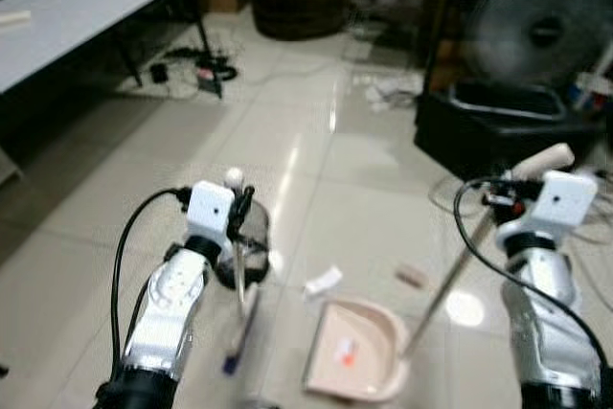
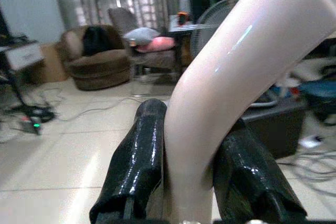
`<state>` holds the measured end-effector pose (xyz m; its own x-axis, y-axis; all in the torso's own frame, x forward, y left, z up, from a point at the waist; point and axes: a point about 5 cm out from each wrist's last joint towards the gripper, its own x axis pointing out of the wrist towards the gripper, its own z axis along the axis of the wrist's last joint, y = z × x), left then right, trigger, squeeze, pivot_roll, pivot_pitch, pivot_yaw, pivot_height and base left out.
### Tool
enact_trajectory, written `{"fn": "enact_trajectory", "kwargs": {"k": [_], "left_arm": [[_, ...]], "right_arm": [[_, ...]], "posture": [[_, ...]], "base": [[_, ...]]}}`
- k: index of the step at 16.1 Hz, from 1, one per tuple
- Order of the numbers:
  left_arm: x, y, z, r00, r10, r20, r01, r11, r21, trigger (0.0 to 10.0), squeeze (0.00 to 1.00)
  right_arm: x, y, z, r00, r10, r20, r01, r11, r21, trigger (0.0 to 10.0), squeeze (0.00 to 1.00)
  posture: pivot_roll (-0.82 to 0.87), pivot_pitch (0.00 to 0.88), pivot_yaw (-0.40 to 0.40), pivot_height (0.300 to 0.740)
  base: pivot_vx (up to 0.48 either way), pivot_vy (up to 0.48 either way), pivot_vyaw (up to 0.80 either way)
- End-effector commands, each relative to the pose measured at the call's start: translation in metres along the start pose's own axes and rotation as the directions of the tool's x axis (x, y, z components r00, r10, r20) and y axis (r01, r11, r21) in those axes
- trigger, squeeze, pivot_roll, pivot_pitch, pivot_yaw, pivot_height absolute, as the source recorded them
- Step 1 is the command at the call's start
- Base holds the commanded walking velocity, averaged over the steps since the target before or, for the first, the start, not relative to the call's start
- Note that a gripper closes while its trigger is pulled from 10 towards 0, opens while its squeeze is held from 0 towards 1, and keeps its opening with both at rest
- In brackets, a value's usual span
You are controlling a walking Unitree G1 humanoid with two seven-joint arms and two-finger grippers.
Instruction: Sweep floor
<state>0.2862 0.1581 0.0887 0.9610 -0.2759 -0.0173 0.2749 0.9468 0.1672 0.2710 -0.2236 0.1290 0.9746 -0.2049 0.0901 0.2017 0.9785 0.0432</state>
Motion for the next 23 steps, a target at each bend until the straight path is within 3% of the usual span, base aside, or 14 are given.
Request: {"fn": "enact_trajectory", "kwargs": {"k": [1, 6, 9, 12, 15, 23], "left_arm": [[0.002, 0.005, 0.009, 0.999, 0.011, 0.044, -0.012, 1.0, 0.027, 10.0, 0.0], [0.003, 0.003, 0.011, 0.998, 0.013, 0.055, -0.014, 1.0, 0.02, 10.0, 0.0], [0.006, 0.008, 0.016, 0.994, 0.09, 0.057, -0.089, 0.996, -0.016, 10.0, 0.0], [0.006, 0.008, 0.026, 0.989, 0.097, 0.107, -0.099, 0.995, 0.01, 10.0, 0.0], [0.013, 0.009, 0.039, 0.978, 0.111, 0.175, -0.111, 0.994, -0.013, 10.0, 0.0], [0.014, 0.01, 0.04, 0.978, 0.107, 0.179, -0.106, 0.994, -0.016, 10.0, 0.0]], "right_arm": [[0.0, 0.003, 0.007, 1.0, 0.01, 0.024, -0.01, 1.0, 0.008, 10.0, 0.0], [0.0, 0.001, 0.008, 1.0, 0.009, 0.024, -0.009, 1.0, 0.001, 10.0, 0.0], [0.002, 0.004, 0.003, 1.0, 0.007, -0.016, -0.007, 1.0, -0.002, 10.0, 0.0], [0.004, 0.005, -0.002, 0.998, -0.014, -0.06, 0.016, 0.999, 0.037, 10.0, 0.0], [0.004, 0.001, 0.0, 0.999, -0.032, -0.041, 0.033, 0.999, 0.02, 10.0, 0.0], [0.009, 0.001, 0.007, 0.999, -0.027, -0.019, 0.029, 0.997, 0.073, 10.0, 0.0]], "posture": [[0.0, 0.028, 0.042, 0.74], [0.0, 0.033, 0.037, 0.74], [0.0, 0.037, 0.027, 0.74], [0.0, 0.041, 0.027, 0.74], [0.0, 0.037, 0.032, 0.74], [0.0, 0.033, 0.025, 0.74]], "base": [[0.0, -0.277, -0.58], [0.0, -0.277, -0.58], [0.0, 0.0, 0.0], [0.0, 0.0, 0.0], [0.0, 0.0, 0.0], [0.333, 0.0, -0.14]]}}
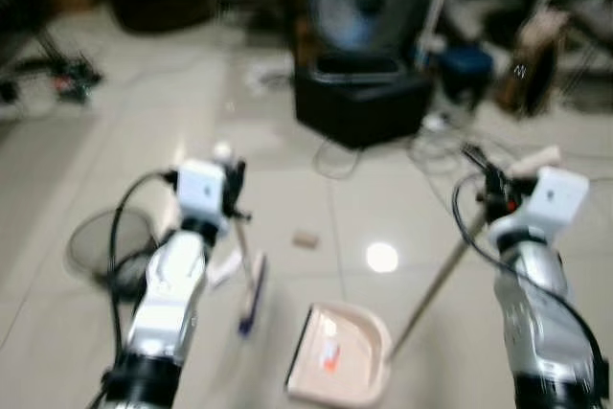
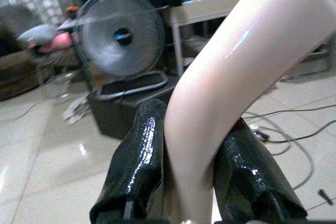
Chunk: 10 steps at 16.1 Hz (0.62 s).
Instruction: Sweep floor
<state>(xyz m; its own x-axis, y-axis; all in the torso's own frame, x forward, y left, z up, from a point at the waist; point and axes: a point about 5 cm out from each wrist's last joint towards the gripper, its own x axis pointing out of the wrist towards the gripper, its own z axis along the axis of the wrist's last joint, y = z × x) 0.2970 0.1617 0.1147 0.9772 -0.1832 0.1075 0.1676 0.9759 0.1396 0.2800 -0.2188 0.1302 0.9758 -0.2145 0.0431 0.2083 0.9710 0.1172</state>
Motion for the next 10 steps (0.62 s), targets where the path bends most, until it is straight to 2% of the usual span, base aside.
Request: {"fn": "enact_trajectory", "kwargs": {"k": [1, 10], "left_arm": [[0.0069, -0.0004, 0.0151, 0.997, 0.0, 0.073, -0.001, 1.0, 0.012, 10.0, 0.0], [0.0147, 0.0023, 0.0218, 0.994, 0.032, 0.102, -0.033, 0.999, 0.01, 10.0, 0.0]], "right_arm": [[0.0019, -0.0055, 0.0076, 0.999, -0.017, 0.032, 0.017, 1.0, 0.0, 10.0, 0.0], [0.004, -0.0083, 0.0141, 0.998, -0.018, 0.06, 0.019, 1.0, -0.022, 10.0, 0.0]], "posture": [[0.0, 0.036, 0.024, 0.74], [-0.01, 0.039, 0.022, 0.74]], "base": [[0.364, 0.0, -0.64], [0.376, 0.0, 0.0]]}}
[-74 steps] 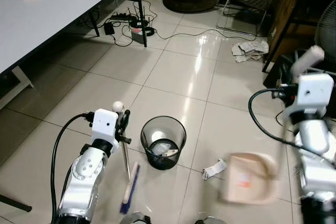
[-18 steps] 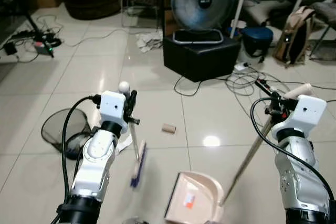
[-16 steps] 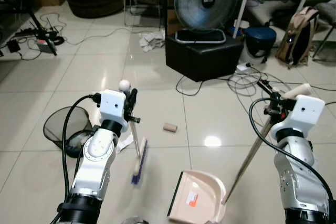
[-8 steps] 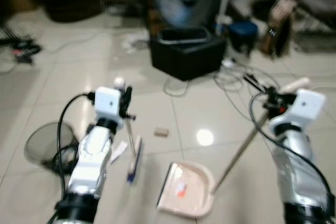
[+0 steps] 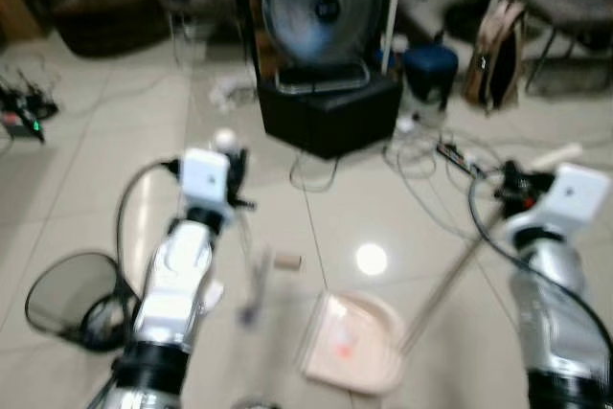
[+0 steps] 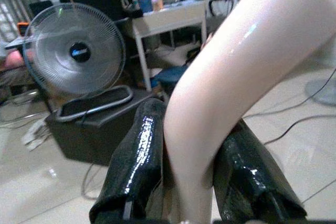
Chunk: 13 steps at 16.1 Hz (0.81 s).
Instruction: Sweep floor
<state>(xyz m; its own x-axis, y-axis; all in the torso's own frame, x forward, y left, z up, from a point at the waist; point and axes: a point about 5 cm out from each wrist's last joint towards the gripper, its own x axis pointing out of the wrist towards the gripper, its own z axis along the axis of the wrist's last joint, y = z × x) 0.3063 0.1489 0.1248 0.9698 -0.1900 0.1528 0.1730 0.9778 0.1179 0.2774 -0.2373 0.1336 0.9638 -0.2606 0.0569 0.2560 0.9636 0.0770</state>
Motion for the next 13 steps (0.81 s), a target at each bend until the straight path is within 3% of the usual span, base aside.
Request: {"fn": "enact_trajectory", "kwargs": {"k": [1, 9, 11, 13], "left_arm": [[0.0012, 0.0135, 0.0107, 0.998, 0.041, 0.053, -0.043, 0.999, 0.032, 10.0, 0.0], [0.0035, 0.0168, 0.0115, 0.998, 0.039, 0.059, -0.041, 0.998, 0.045, 10.0, 0.0], [-0.0009, 0.0156, 0.0084, 0.998, 0.046, 0.051, -0.048, 0.998, 0.043, 10.0, 0.0], [-0.0021, 0.0136, 0.0072, 0.998, 0.047, 0.048, -0.049, 0.998, 0.045, 10.0, 0.0]], "right_arm": [[0.0022, 0.0102, 0.009, 0.999, 0.028, 0.042, -0.029, 0.999, 0.02, 10.0, 0.0], [0.0064, 0.0199, 0.0137, 0.995, 0.082, 0.049, -0.082, 0.997, -0.008, 10.0, 0.0], [0.0059, 0.0192, 0.013, 0.997, 0.066, 0.048, -0.067, 0.997, 0.024, 10.0, 0.0], [0.005, 0.0177, 0.0093, 0.997, 0.072, 0.04, -0.071, 0.997, -0.014, 10.0, 0.0]], "posture": [[-0.01, 0.038, 0.022, 0.74], [-0.02, 0.054, 0.018, 0.74], [-0.02, 0.051, 0.02, 0.74], [-0.01, 0.04, 0.011, 0.74]], "base": [[0.375, 0.0, 0.0], [0.38, 0.0, 0.0], [0.382, 0.0, 0.0], [0.382, 0.0, 0.0]]}}
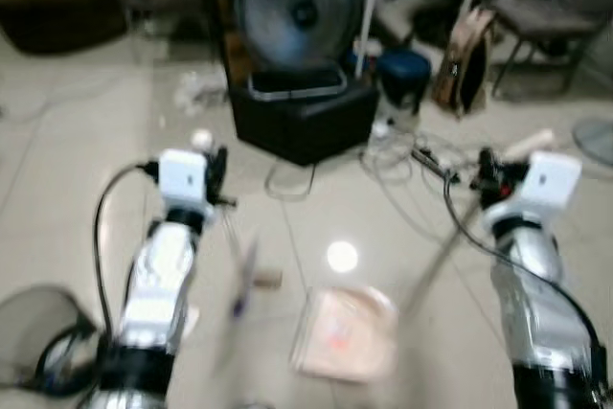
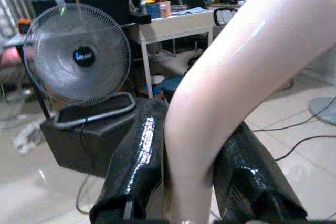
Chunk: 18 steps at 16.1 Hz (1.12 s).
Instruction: Sweep floor
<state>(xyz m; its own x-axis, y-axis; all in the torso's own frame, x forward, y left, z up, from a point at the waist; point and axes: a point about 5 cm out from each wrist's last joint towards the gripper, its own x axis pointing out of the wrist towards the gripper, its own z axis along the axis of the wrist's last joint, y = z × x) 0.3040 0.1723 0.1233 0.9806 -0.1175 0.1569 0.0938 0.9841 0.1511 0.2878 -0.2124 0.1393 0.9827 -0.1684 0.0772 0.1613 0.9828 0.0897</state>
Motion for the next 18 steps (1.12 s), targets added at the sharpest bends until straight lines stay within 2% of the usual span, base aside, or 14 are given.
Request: {"fn": "enact_trajectory", "kwargs": {"k": [1, 5, 8, 9, 10, 13, 18], "left_arm": [[0.0051, -0.0094, 0.0107, 0.998, -0.018, 0.055, 0.018, 1.0, -0.002, 10.0, 0.0], [0.0059, -0.0093, 0.0086, 0.998, -0.017, 0.054, 0.018, 1.0, -0.01, 10.0, 0.0], [0.0078, -0.007, 0.01, 0.998, -0.011, 0.061, 0.011, 1.0, -0.009, 10.0, 0.0], [0.0074, -0.0065, 0.0097, 0.998, -0.01, 0.06, 0.01, 1.0, -0.007, 10.0, 0.0], [0.0067, -0.0051, 0.0094, 0.998, -0.011, 0.06, 0.011, 1.0, -0.006, 10.0, 0.0], [0.0091, -0.0051, 0.0112, 0.998, -0.024, 0.063, 0.024, 1.0, 0.003, 10.0, 0.0], [0.0101, -0.0073, 0.0127, 0.997, -0.047, 0.066, 0.046, 0.999, 0.011, 10.0, 0.0]], "right_arm": [[0.0007, -0.0115, 0.005, 0.999, -0.03, 0.024, 0.031, 0.999, -0.029, 10.0, 0.0], [0.001, -0.006, 0.0079, 0.999, -0.021, 0.042, 0.024, 0.998, -0.056, 10.0, 0.0], [0.0008, -0.0048, 0.0093, 0.999, 0.015, 0.036, -0.01, 0.992, -0.124, 10.0, 0.0], [0.0009, -0.0066, 0.0094, 0.999, 0.004, 0.041, 0.001, 0.993, -0.115, 10.0, 0.0], [0.0011, -0.0097, 0.0104, 0.998, -0.026, 0.059, 0.029, 0.998, -0.049, 10.0, 0.0], [0.0044, -0.0087, 0.0112, 0.998, -0.026, 0.055, 0.03, 0.996, -0.082, 10.0, 0.0], [0.0007, -0.0052, 0.009, 0.998, -0.017, 0.053, 0.021, 0.998, -0.064, 10.0, 0.0]], "posture": [[-0.01, 0.045, 0.005, 0.74], [-0.03, 0.047, 0.042, 0.74], [-0.03, 0.046, 0.037, 0.74], [-0.03, 0.043, 0.038, 0.74], [-0.03, 0.042, 0.04, 0.74], [-0.02, 0.058, 0.044, 0.74], [-0.01, 0.066, 0.049, 0.74]], "base": [[0.382, 0.0, 0.0], [0.383, 0.0, 0.0], [0.382, 0.0, 0.7], [0.386, 0.0, 0.77], [0.382, 0.0, 0.0], [0.386, 0.0, 0.0], [0.384, 0.0, 0.0]]}}
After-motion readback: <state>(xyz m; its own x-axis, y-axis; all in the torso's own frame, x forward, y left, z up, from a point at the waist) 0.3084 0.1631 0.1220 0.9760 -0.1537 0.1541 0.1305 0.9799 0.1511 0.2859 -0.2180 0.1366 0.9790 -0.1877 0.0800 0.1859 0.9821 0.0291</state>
